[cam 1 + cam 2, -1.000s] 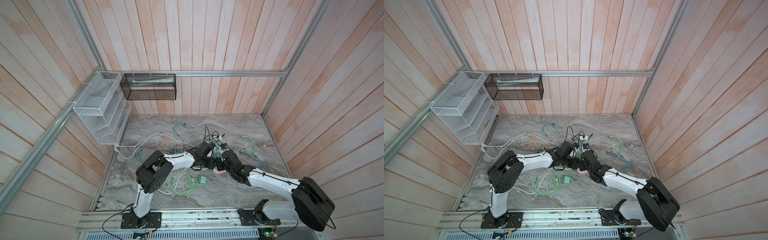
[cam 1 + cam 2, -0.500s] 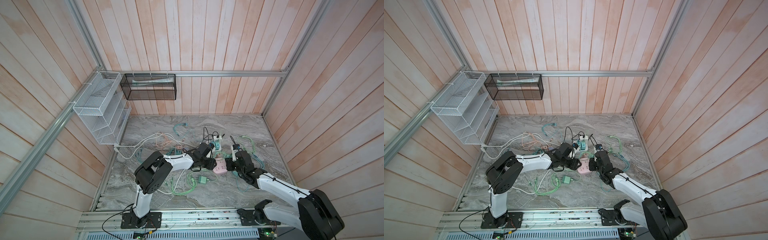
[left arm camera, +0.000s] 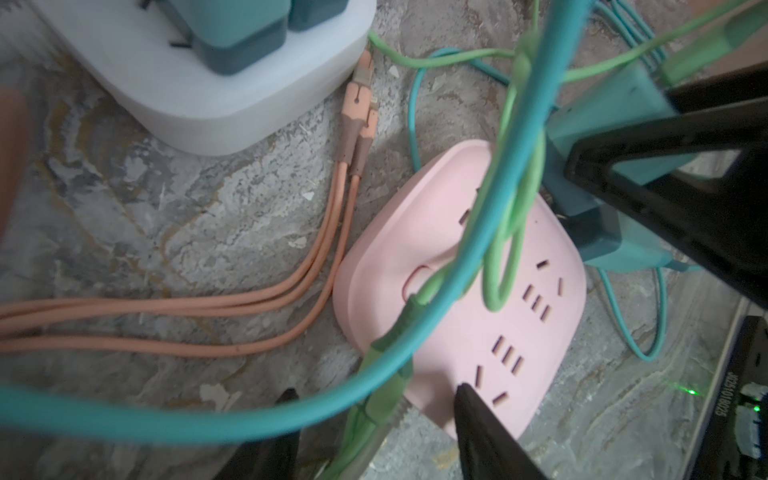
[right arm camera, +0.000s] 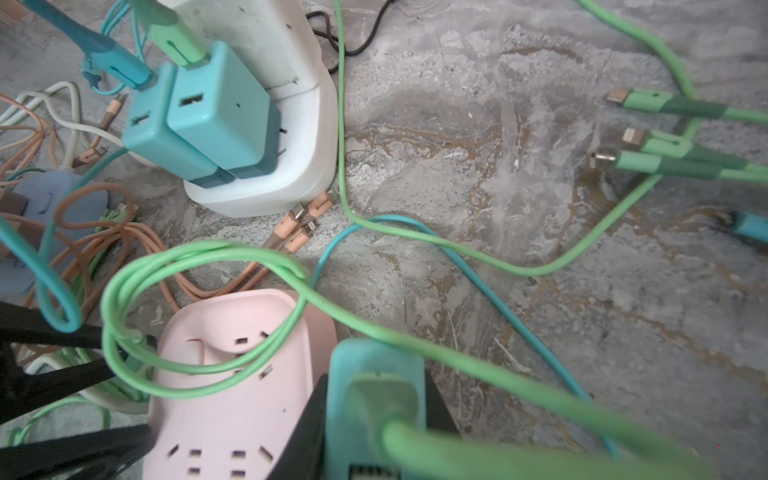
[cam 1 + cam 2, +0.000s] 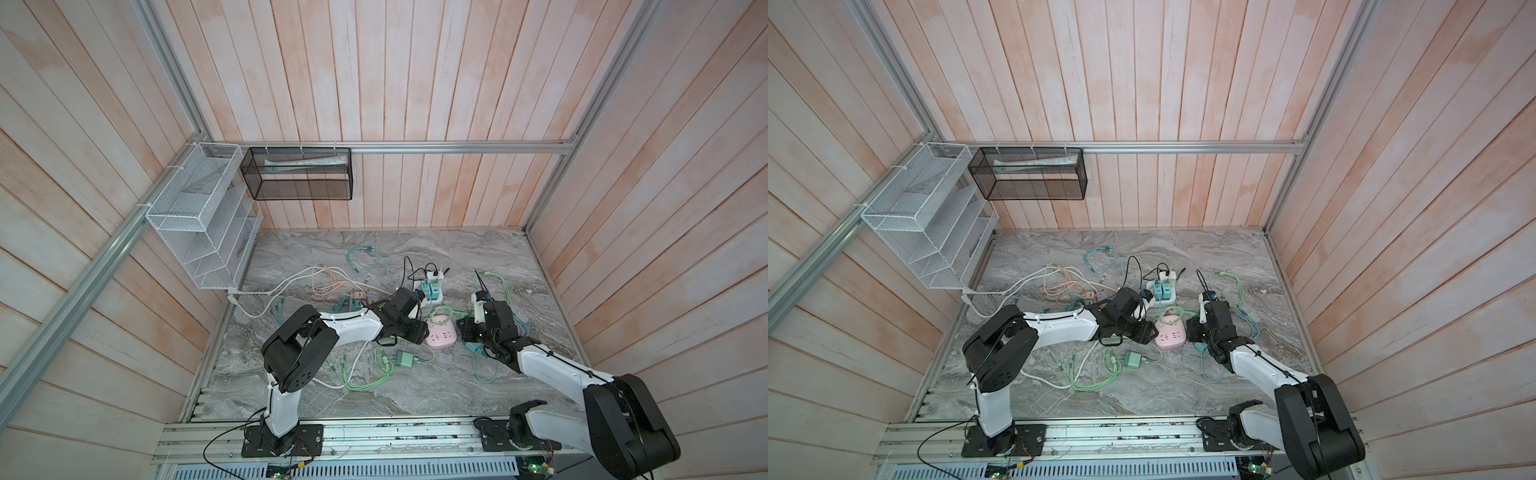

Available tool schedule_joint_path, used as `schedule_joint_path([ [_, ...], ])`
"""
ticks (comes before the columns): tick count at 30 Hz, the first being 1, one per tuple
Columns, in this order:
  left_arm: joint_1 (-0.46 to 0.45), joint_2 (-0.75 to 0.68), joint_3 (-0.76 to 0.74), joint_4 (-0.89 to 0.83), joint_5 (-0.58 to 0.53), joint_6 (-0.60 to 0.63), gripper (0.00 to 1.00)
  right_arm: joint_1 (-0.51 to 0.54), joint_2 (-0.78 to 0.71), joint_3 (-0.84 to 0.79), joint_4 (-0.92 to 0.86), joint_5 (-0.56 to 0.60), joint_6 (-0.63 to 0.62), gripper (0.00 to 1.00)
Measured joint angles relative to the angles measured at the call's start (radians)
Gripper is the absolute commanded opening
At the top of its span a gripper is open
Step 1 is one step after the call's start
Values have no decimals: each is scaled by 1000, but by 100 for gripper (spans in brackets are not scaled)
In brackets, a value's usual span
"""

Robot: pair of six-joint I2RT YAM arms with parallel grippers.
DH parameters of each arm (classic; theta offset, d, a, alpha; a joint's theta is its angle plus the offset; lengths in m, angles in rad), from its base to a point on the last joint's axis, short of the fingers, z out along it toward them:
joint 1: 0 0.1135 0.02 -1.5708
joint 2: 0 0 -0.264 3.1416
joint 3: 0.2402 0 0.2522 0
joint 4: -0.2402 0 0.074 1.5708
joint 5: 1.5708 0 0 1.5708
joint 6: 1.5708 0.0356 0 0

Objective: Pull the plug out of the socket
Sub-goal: 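Pull the teal charger up out of the pink strip with the right gripper, then set down the teal charger with the right gripper while the left gripper releases the strip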

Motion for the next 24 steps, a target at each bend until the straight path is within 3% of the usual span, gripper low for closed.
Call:
schedule_joint_path([
  [5,0,-21,-17,-19,-5,0,63,-15,16,0,-8,-10,18,9],
  [10,0,-48,-17,-26,-7,0,64,-31,13,0,-17,-14,29,35],
  [14,0,-64,-17,-26,-7,0,65,-40,-8,0,-46,-13,46,45],
  [24,0,-68,-12,-45,-8,2,65,-44,-120,13,-129,37,73,52],
])
